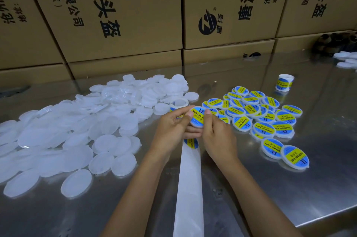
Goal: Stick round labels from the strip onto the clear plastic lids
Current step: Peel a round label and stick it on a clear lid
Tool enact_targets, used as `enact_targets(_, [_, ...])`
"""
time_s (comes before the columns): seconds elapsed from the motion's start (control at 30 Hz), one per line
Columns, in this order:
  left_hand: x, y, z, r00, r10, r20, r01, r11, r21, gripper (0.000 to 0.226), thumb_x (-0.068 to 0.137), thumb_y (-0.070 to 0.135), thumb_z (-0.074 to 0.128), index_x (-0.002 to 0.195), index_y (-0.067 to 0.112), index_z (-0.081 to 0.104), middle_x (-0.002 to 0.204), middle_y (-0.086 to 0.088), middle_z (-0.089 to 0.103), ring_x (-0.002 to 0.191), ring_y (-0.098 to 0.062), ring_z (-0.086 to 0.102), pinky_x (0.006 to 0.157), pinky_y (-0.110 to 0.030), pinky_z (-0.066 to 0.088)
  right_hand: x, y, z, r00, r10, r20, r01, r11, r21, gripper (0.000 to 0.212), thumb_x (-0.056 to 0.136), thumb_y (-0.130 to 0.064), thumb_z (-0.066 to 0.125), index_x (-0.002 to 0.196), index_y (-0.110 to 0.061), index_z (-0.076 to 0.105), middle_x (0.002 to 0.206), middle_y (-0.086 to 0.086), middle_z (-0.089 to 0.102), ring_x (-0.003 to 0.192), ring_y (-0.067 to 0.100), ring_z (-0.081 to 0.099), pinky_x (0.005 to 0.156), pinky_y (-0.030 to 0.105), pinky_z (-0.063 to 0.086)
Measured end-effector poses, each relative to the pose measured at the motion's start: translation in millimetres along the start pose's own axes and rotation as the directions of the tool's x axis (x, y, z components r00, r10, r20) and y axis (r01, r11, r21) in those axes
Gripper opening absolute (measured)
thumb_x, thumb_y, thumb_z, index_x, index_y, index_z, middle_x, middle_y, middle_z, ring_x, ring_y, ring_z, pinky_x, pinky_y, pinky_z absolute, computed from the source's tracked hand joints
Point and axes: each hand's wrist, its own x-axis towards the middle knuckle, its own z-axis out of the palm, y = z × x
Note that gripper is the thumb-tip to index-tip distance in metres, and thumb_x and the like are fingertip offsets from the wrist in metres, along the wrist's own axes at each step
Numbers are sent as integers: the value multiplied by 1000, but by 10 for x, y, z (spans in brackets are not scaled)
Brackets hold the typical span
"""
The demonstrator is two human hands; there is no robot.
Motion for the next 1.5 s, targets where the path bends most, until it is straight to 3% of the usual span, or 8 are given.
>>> enact_targets(0.3, [-3, 1, -58, 999, -10, 36, 12, 999, -35, 37, 91, -3, 68, 123, 14, 65, 93, -16, 77, 80, -30, 77, 68, -25, 60, 20, -11, -45, 998, 18, 64, -30, 981, 192, 55, 103, -50, 38, 53, -29, 47, 50, -11, 49, 57, 13, 45, 58, 33, 34])
enact_targets(0.6, [46, -14, -111, 979, 1, -202, 5, 1000, 29, 13, 95, 20, 68, 106, 25, 74, 74, -12, 76, 60, -23, 74, 55, -23, 58, -20, -95, -47, 953, -68, 295, -60, 912, 406, 53, 98, -37, 57, 77, 11, 50, 64, 9, 41, 59, 13, 36, 55, 27, 33])
enact_targets(0.73, [43, -8, -130, 983, -19, -184, 25, 999, 33, 22, 99, 37, 61, 105, 21, 75, 75, -17, 75, 59, -22, 73, 55, -25, 59, -11, -83, -35, 918, 15, 397, -208, 869, 449, 51, 99, -37, 55, 86, 12, 54, 59, 2, 43, 52, 9, 37, 54, 24, 32])
enact_targets(0.87, [57, -38, -107, 983, -13, -184, 38, 990, 135, 23, 102, 31, 56, 118, 22, 71, 82, -10, 76, 60, -26, 73, 53, -30, 60, 26, -46, -14, 913, 136, 385, -315, 835, 451, 43, 100, -37, 55, 70, -6, 51, 47, -7, 40, 43, 8, 34, 48, 26, 30])
enact_targets(1.13, [109, -51, -274, 905, 114, -410, 4, 961, 275, 27, 99, 4, 48, 111, 14, 70, 77, 2, 73, 48, -12, 61, 40, -25, 49, 150, 34, -119, 836, 422, 349, -530, 459, 713, 30, 103, -25, 50, 79, -7, 58, 55, 2, 46, 42, 11, 38, 40, 24, 36])
enact_targets(1.23, [105, -42, -356, 869, 108, -483, 64, 943, 327, 29, 98, 8, 47, 110, 18, 71, 78, 8, 73, 59, -11, 64, 49, -27, 52, 194, 48, -149, 799, 460, 386, -556, 324, 765, 15, 97, -11, 52, 85, -6, 60, 53, 3, 48, 44, 12, 39, 41, 23, 39])
enact_targets(1.33, [96, -52, -448, 811, 196, -552, 218, 773, 595, 32, 96, 14, 48, 117, 23, 70, 106, 0, 75, 103, -24, 65, 88, -35, 52, 198, 61, -150, 795, 451, 406, -562, 296, 772, 13, 97, -8, 50, 90, -5, 61, 53, 3, 50, 46, 12, 40, 43, 23, 41])
enact_targets(1.5, [37, -86, -502, 833, 230, -503, 508, 43, 860, 40, 93, 19, 49, 133, 19, 50, 135, -10, 49, 131, -33, 38, 105, -50, 32, 190, 69, -119, 802, 426, 418, -570, 339, 748, 16, 96, -5, 48, 91, -6, 63, 58, 5, 50, 46, 12, 42, 43, 23, 42])
